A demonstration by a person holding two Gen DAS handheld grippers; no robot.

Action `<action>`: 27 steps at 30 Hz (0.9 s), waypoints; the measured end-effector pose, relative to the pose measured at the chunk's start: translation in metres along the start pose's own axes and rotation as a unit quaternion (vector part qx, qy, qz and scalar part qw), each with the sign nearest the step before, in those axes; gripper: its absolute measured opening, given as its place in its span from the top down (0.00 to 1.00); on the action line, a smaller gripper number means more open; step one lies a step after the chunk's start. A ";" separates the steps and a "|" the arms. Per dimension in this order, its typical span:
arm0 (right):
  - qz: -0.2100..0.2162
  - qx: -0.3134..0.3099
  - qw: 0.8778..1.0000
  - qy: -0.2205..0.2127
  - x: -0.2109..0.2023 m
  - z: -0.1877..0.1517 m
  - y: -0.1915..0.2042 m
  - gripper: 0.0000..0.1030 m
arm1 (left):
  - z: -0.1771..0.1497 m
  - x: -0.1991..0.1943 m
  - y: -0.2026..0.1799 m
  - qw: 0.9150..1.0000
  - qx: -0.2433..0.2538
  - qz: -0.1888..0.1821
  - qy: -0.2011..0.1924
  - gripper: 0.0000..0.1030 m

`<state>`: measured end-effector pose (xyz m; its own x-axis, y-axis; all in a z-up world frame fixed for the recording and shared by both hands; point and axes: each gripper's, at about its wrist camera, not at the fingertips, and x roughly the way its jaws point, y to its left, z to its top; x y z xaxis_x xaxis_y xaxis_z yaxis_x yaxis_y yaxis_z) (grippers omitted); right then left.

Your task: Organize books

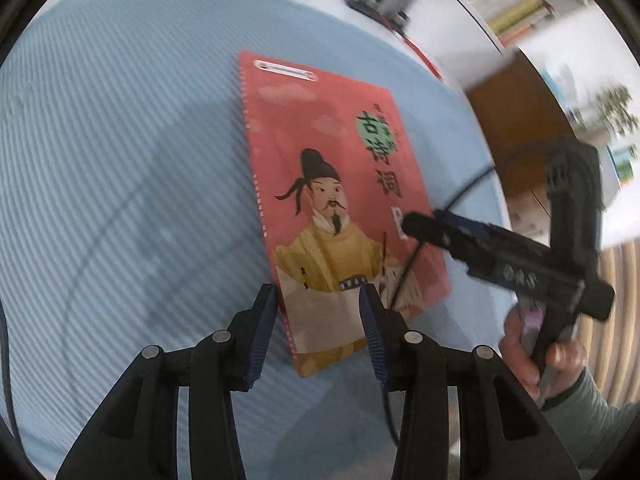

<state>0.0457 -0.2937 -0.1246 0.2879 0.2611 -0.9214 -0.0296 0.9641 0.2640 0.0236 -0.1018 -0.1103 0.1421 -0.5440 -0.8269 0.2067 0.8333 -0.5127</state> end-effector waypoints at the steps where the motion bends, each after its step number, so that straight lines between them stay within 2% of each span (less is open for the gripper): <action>1: 0.004 0.012 1.000 -0.001 -0.005 -0.009 -0.006 0.39 | -0.012 0.001 -0.011 1.000 0.009 0.002 0.003 0.63; 4: 0.026 0.058 0.998 -0.004 -0.022 -0.034 -0.026 0.40 | -0.033 -0.002 -0.025 1.000 0.011 0.004 -0.007 0.63; 6: 0.034 0.097 0.995 -0.014 -0.034 -0.049 -0.039 0.40 | -0.047 -0.011 -0.028 1.000 0.003 0.005 -0.031 0.63; 8: 0.043 0.137 0.990 -0.011 -0.042 -0.064 -0.053 0.40 | -0.059 -0.019 -0.026 0.998 -0.016 0.013 -0.057 0.63; 10: 0.037 0.141 0.989 -0.006 -0.045 -0.077 -0.057 0.40 | -0.066 -0.021 -0.020 0.996 -0.038 0.014 -0.073 0.63; 13: 0.001 0.088 0.996 -0.020 -0.056 -0.092 -0.047 0.41 | -0.074 -0.019 -0.014 0.994 -0.067 0.026 -0.079 0.63; 16: -0.021 0.043 0.998 -0.032 -0.060 -0.095 -0.034 0.48 | -0.074 -0.012 -0.011 0.993 -0.095 0.039 -0.065 0.63; 20: -0.077 -0.003 0.996 -0.040 -0.048 -0.087 -0.024 0.52 | -0.073 -0.002 -0.019 0.993 -0.090 0.054 -0.056 0.63; 25: -0.044 -0.037 0.998 -0.009 -0.040 -0.083 -0.029 0.54 | -0.064 0.007 -0.028 0.989 -0.104 0.075 -0.076 0.63; 27: -0.035 -0.060 0.998 0.002 -0.042 -0.085 -0.032 0.54 | -0.066 0.009 -0.034 0.989 -0.091 0.089 -0.078 0.63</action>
<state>-0.0472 -0.3316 -0.1186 0.2902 0.1920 -0.9375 -0.1234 0.9790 0.1623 -0.0457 -0.1286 -0.1153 0.3108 -0.3846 -0.8692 -0.0108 0.9130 -0.4078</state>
